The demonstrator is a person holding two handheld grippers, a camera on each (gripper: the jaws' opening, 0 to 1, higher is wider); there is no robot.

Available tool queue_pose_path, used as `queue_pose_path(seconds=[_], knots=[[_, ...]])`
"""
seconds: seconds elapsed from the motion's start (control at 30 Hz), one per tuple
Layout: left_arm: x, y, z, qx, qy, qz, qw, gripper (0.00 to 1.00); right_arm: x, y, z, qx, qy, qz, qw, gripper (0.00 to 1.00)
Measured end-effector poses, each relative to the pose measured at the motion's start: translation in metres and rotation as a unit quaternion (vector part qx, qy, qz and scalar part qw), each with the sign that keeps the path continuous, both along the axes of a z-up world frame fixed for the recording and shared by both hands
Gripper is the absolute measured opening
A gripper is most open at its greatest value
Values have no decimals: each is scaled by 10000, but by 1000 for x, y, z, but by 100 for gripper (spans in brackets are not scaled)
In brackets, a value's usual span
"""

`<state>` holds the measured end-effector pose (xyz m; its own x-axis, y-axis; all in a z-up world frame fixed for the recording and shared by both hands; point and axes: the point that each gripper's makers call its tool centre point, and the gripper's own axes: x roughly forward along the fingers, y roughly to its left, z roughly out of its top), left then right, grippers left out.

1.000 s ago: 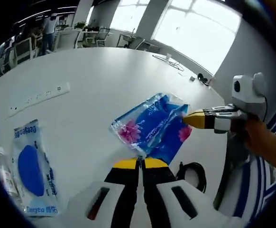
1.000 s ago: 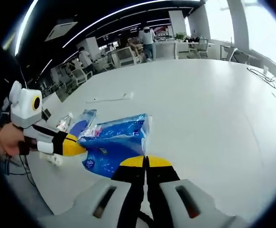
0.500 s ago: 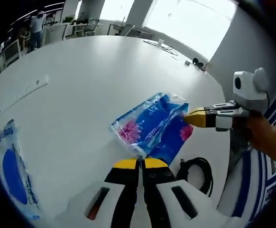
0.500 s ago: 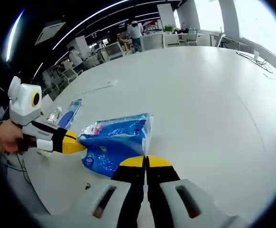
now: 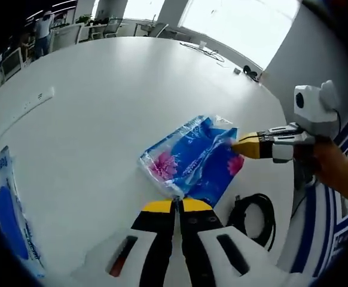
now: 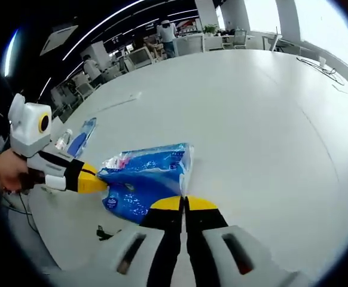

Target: Arrange the tabletop items into an orderly group along one side of the table until the central work area is clear of visible clutter.

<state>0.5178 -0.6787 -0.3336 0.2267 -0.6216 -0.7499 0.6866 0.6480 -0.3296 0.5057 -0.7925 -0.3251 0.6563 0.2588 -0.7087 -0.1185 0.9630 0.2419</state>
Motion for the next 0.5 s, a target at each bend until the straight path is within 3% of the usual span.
queue_pose_path(seconds=[0.2, 0.5], knots=[[1, 2, -2, -26, 26, 49, 10000, 4, -1, 0, -3, 11, 82, -2, 10000, 0], [0, 4, 3, -66, 44, 84, 9999, 16, -2, -3, 3, -125, -15, -39, 9999, 13]])
